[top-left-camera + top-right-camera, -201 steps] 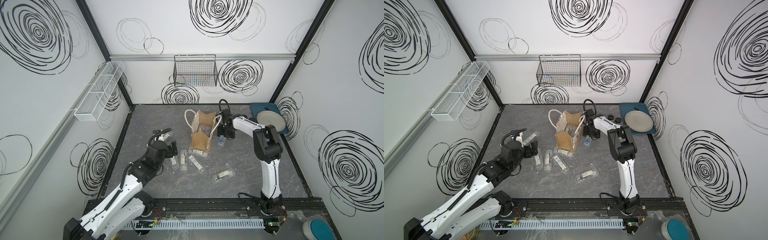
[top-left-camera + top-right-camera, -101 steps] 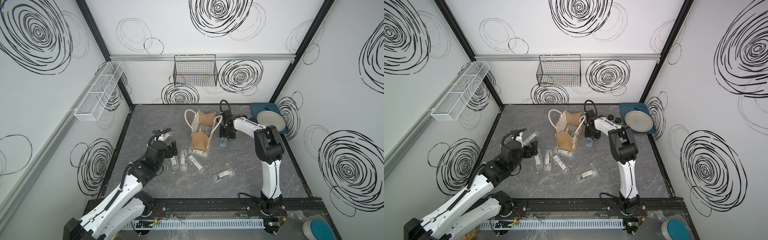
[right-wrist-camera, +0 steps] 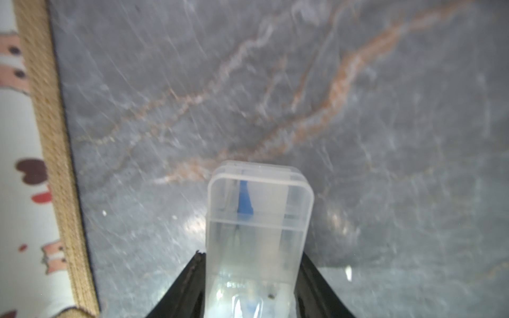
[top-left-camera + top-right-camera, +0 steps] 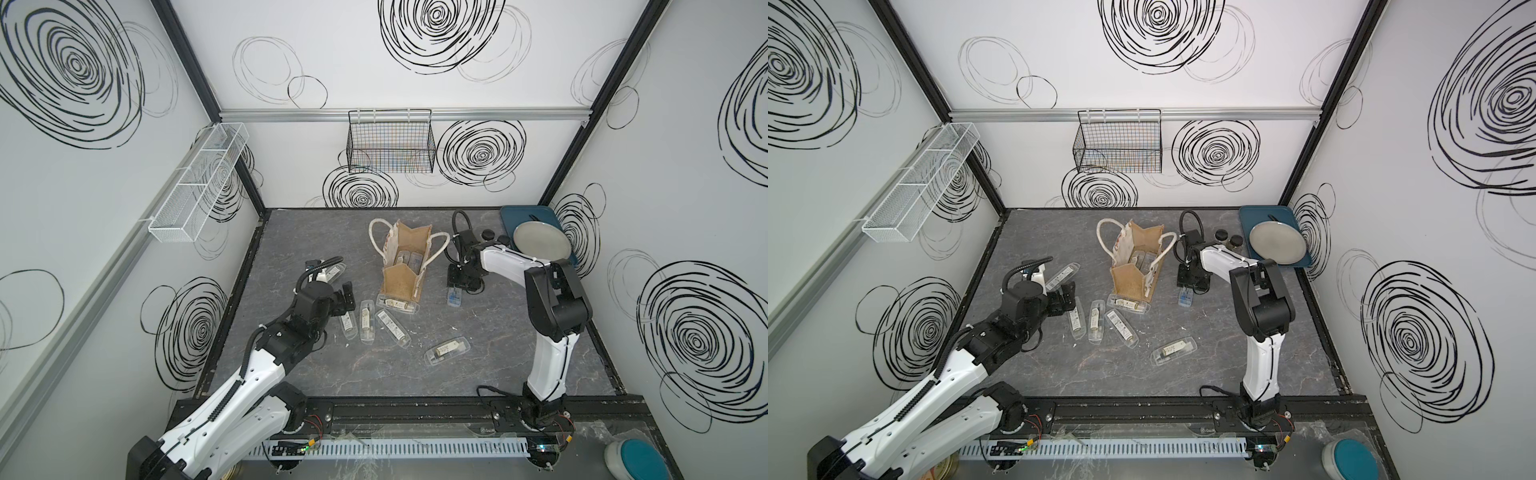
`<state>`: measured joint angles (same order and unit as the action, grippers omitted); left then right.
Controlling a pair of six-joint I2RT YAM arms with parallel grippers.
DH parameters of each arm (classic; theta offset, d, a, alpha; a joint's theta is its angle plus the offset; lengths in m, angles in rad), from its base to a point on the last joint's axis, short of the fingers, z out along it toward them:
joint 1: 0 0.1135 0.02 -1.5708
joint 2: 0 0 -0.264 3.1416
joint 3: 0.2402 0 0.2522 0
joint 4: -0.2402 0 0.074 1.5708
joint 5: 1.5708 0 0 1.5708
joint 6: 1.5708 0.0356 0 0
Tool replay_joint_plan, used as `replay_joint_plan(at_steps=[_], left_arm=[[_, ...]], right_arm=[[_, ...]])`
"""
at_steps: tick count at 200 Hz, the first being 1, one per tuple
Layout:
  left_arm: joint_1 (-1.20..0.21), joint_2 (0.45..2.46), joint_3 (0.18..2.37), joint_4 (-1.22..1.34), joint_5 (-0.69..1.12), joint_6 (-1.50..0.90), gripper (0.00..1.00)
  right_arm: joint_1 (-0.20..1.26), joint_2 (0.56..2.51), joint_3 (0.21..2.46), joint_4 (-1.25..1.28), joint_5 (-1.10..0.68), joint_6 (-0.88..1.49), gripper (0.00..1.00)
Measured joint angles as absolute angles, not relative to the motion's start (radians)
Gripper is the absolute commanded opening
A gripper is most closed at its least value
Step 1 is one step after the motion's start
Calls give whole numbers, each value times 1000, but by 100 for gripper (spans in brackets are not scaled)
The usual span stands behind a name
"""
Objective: Put the compass set into the canvas bag
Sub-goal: Move the compass set to the center of the board.
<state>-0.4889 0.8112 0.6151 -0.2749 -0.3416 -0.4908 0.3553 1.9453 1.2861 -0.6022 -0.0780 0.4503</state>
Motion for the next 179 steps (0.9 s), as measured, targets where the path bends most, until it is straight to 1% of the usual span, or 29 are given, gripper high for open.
replay_joint_plan(at_steps=[73,112,153,179], left_arm=[[-490,799,604,-273,-341,-502,99],[-491,799,602,-265,-337,-502,99],[-498,824,602,-244,-328,-502,99],[-502,848,602,-224,-315,-501,99]], right_arm=[[327,1806,1129,-622,-89,473,52],[295,1635,1046,-651,-63,493,52],[287,1466,1045,-716,-6,502,53],[287,1369,1040,-720,-11,503,56]])
